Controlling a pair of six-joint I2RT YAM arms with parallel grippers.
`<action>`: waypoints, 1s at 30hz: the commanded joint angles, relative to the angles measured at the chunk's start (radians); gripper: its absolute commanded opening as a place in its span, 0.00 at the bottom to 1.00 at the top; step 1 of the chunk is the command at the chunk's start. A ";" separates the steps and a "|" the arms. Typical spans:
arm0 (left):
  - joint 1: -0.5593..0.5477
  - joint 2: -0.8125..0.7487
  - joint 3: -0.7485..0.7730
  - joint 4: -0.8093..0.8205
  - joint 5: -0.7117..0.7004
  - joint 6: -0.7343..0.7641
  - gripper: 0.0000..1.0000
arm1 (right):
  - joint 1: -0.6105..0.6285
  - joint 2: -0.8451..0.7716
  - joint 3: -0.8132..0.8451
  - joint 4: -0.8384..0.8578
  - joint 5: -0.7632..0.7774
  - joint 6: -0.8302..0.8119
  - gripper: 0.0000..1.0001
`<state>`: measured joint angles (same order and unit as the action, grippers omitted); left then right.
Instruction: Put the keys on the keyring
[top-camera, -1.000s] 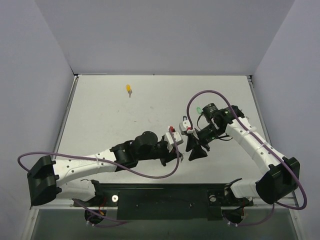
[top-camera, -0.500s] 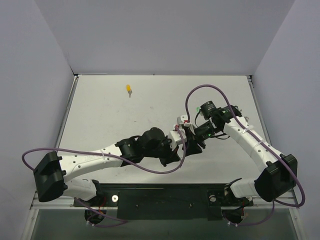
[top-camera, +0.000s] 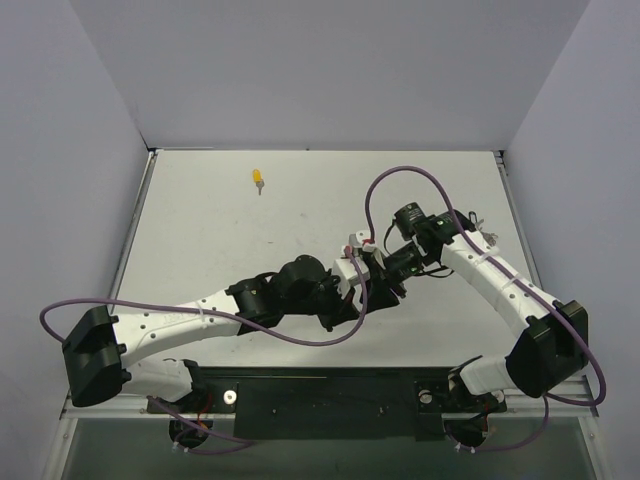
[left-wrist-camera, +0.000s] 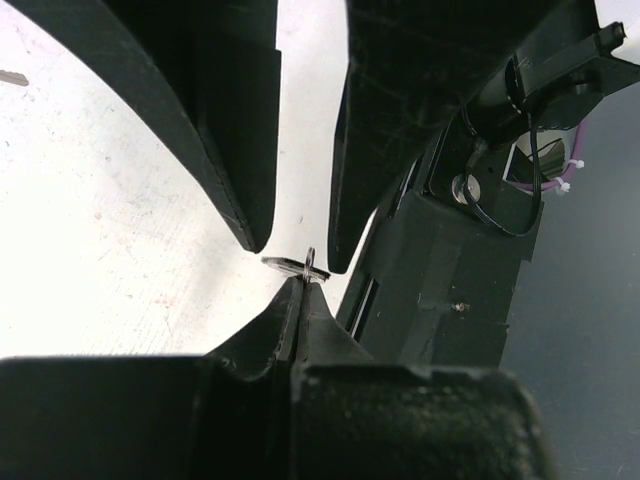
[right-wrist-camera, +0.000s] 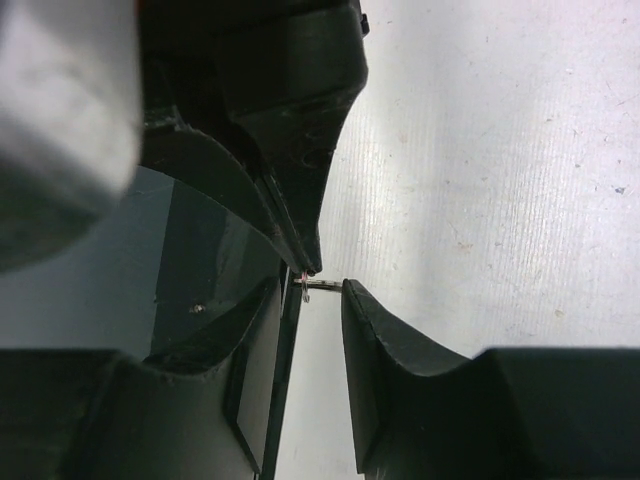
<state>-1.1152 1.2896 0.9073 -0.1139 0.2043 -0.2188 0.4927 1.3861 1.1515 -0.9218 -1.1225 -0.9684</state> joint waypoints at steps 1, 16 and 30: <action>0.009 -0.041 0.001 0.069 -0.028 -0.013 0.00 | 0.017 0.014 -0.015 -0.025 -0.020 -0.004 0.25; 0.022 -0.079 -0.031 0.099 -0.052 -0.030 0.00 | 0.038 0.033 -0.015 -0.022 -0.003 -0.004 0.22; 0.022 -0.102 -0.068 0.155 -0.036 -0.028 0.00 | -0.042 0.002 -0.010 -0.029 -0.106 0.010 0.34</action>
<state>-1.0992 1.2163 0.8371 -0.0334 0.1787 -0.2337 0.4751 1.4090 1.1492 -0.9066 -1.1568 -0.9497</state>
